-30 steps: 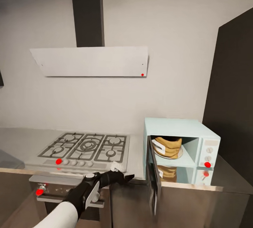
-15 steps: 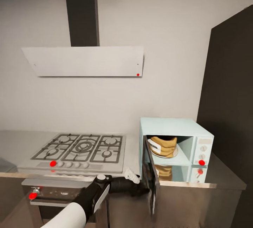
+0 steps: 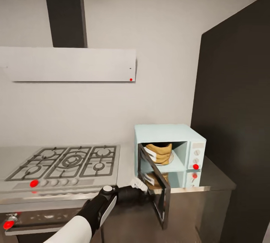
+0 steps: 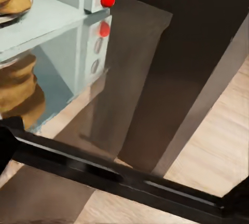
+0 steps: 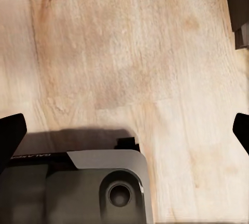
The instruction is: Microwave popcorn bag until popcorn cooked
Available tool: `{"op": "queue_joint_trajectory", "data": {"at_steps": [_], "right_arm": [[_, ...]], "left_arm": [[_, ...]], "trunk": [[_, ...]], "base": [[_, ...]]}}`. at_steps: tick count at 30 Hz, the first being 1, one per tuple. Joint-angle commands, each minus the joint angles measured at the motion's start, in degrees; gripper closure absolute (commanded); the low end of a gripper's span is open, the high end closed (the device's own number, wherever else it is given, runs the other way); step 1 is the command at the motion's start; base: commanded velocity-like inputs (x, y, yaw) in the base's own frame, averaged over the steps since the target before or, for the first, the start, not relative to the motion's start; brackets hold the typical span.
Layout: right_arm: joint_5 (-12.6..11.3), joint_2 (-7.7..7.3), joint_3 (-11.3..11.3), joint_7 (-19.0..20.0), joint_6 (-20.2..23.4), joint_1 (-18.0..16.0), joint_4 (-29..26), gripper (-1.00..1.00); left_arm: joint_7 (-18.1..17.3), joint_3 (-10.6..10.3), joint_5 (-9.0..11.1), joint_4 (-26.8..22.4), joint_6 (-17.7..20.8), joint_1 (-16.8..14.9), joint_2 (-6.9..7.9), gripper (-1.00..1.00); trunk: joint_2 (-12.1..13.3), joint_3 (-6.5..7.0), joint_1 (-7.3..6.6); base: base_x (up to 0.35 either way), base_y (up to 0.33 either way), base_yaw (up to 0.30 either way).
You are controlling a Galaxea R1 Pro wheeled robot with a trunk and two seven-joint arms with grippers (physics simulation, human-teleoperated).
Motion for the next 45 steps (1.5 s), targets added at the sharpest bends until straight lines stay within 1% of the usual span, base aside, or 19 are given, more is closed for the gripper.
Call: {"op": "queue_joint_trajectory", "data": {"at_steps": [1, 2, 3, 4, 7, 9, 10, 12, 15, 30, 37, 38, 39, 40, 41, 42, 45], "right_arm": [[0.2, -0.03, -0.5, 0.2, -0.4, -0.1, 0.3, -1.00], [0.2, -0.03, -0.5, 0.2, -0.4, -0.1, 0.3, -1.00], [0.2, -0.03, -0.5, 0.2, -0.4, -0.1, 0.3, -1.00], [0.2, -0.03, -0.5, 0.2, -0.4, -0.1, 0.3, -1.00], [0.2, -0.03, -0.5, 0.2, -0.4, -0.1, 0.3, -1.00], [0.2, -0.03, -0.5, 0.2, -0.4, -0.1, 0.3, -1.00], [0.2, -0.03, -0.5, 0.2, -0.4, -0.1, 0.3, -1.00], [0.2, -0.03, -0.5, 0.2, -0.4, -0.1, 0.3, -1.00], [0.2, -0.03, -0.5, 0.2, -0.4, -0.1, 0.3, -1.00], [0.2, -0.03, -0.5, 0.2, -0.4, -0.1, 0.3, -1.00], [0.2, -0.03, -0.5, 0.2, -0.4, -0.1, 0.3, -1.00], [0.2, -0.03, -0.5, 0.2, -0.4, -0.1, 0.3, -1.00], [0.2, -0.03, -0.5, 0.2, -0.4, -0.1, 0.3, -1.00], [0.2, -0.03, -0.5, 0.2, -0.4, -0.1, 0.3, -1.00], [0.2, -0.03, -0.5, 0.2, -0.4, -0.1, 0.3, -1.00], [0.2, -0.03, -0.5, 0.2, -0.4, -0.1, 0.3, -1.00], [0.2, -0.03, -0.5, 0.2, -0.4, -0.1, 0.3, -1.00]], "left_arm": [[2.2, 0.0, 0.1, 0.0, 0.4, 0.0, 0.00, -1.00], [5.2, 0.0, 0.1, 0.0, 0.4, 0.0, -0.06, -1.00], [7.0, 0.0, 0.1, 0.0, 0.4, 0.0, -0.06, -1.00], [8.0, 0.0, 0.1, 0.0, 0.4, 0.0, -0.06, -1.00], [9.5, 0.0, 0.1, 0.0, 0.4, 0.0, -0.06, -1.00], [12.2, 0.0, 0.1, 0.0, 0.4, 0.0, -0.06, -1.00], [14.1, 0.0, 0.1, 0.0, 0.3, 0.0, -0.06, -1.00], [15.7, 0.0, 0.1, 0.0, 0.3, 0.0, -0.06, -1.00], [16.3, 0.0, 0.1, -0.1, 0.3, 0.0, -0.06, -1.00], [16.5, 0.0, 0.1, -0.1, 0.3, 0.0, -0.06, -1.00], [16.6, 0.0, 0.1, -0.1, 0.3, 0.0, -0.06, -1.00], [17.2, 0.0, 0.1, -0.1, 0.3, 0.0, -0.06, -1.00], [18.5, 0.0, 0.1, -0.1, 0.3, 0.0, -0.06, -1.00], [20.5, 0.0, 0.2, -0.1, 0.3, 0.0, -0.06, -1.00], [23.3, 0.0, 0.1, -0.1, 0.3, 0.0, -0.06, -1.00], [24.2, 0.0, 0.1, -0.1, 0.3, 0.0, -0.06, -1.00], [25.0, 0.0, 0.2, -0.5, 0.2, 0.0, -0.06, -1.00]], "trunk": [[0.0, -0.02, 0.02], [0.0, -0.02, 0.02], [0.0, -0.02, 0.02], [0.0, -0.02, 0.02], [0.0, -0.02, 0.02], [0.0, -0.02, 0.02], [0.0, -0.02, 0.02], [0.0, -0.02, 0.02], [0.0, -0.02, 0.02], [0.0, -0.02, 0.02], [0.0, -0.02, 0.02], [0.0, -0.02, 0.02], [0.0, -0.02, 0.02], [0.0, -0.02, 0.02], [0.0, -0.02, 0.02], [0.0, -0.02, 0.02], [0.0, -0.02, 0.02]], "base": [[0.000, 0.000, -0.227], [0.000, 0.000, -0.225], [0.000, 0.000, -0.224], [0.000, 0.000, -0.222], [0.000, 0.000, -0.217], [0.000, 0.000, -0.214], [0.000, 0.000, -0.216], [0.000, 0.000, -0.240], [0.000, 0.000, -0.280], [0.015, 0.000, -0.285], [0.276, 0.000, -0.039], [0.123, 0.000, -0.002], [0.063, 0.000, -0.001], [0.032, 0.000, 0.000], [0.011, 0.000, 0.000], [0.005, 0.000, 0.000], [0.002, 0.000, 0.000]]}}
